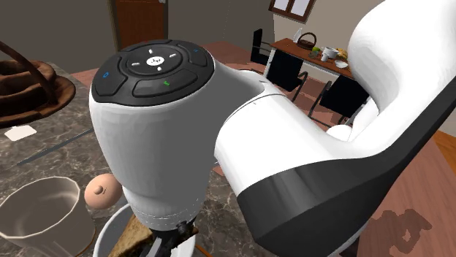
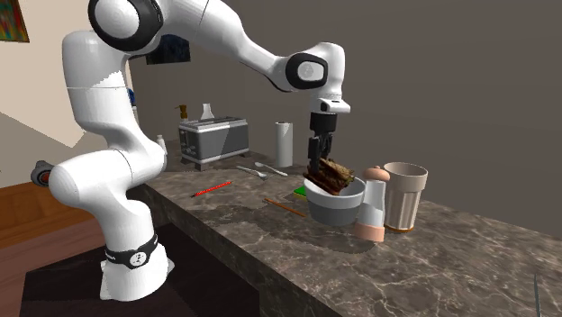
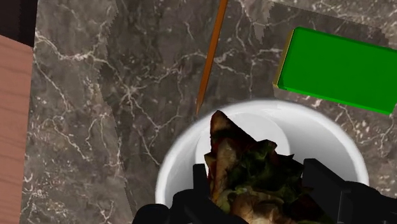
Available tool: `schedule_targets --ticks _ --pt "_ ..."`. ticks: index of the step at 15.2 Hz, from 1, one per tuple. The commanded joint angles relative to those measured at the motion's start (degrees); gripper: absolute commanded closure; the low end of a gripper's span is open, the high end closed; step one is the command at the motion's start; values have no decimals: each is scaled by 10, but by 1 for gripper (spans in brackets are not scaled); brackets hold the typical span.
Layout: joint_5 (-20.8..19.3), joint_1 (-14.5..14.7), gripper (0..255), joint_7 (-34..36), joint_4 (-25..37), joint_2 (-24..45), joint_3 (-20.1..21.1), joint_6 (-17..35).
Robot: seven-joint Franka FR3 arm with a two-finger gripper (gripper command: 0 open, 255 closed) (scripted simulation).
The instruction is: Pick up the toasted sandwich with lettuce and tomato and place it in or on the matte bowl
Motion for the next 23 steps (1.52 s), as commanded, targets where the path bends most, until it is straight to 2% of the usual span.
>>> schedule_targets --ticks 1,6,7,12,16,23 --pt "-1 0 255 0 -1 2 0 4" --pt "-1 0 255 0 -1 2 0 4" --pt "-1 0 0 0 -1 2 0 4" --pt "-1 0 0 0 -1 2 0 4" --pt "8 0 0 -6 63 -10 0 -67" --pt "8 0 0 -6 63 -10 0 -67"
